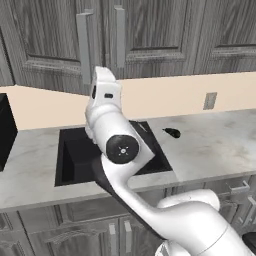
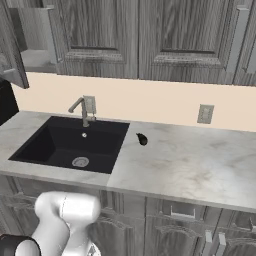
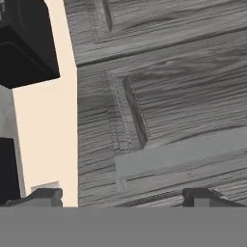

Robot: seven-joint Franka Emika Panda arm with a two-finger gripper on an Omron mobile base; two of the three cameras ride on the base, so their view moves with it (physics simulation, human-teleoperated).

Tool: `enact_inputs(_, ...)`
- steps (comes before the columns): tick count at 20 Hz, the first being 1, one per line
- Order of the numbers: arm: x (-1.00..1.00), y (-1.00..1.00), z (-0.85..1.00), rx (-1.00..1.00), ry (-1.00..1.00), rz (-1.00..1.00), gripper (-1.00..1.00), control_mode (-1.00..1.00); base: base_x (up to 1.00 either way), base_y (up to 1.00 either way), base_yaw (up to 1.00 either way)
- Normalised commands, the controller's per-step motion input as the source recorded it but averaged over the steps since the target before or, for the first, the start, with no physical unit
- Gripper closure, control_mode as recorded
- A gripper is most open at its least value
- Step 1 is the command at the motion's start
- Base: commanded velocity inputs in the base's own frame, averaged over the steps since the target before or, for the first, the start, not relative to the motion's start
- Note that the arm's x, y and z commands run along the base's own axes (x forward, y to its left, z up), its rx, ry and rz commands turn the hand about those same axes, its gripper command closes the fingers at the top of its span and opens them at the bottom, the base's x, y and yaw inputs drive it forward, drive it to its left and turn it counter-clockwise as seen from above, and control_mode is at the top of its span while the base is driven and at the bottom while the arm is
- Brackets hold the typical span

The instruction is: Close all open cabinet doors.

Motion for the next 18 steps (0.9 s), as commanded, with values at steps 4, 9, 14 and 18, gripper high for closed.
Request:
enact_inputs(4,0.98,0.48,0.0,-0.06,-0.01,-0.05,-1.0,-1.0,0.0,0.0,0.0)
enact_inputs(9,1.0,0.36,0.0,-0.09,0.0,-0.13,-1.0,-1.0,0.0,0.0,0.0)
enact_inputs(14,1.0,0.08,-0.01,-0.12,0.0,-0.18,-1.0,-1.0,0.0,0.0,0.0)
enact_inputs(18,1.0,0.0,-0.09,-0.08,0.0,-0.14,-1.0,-1.0,0.0,0.0,0.0)
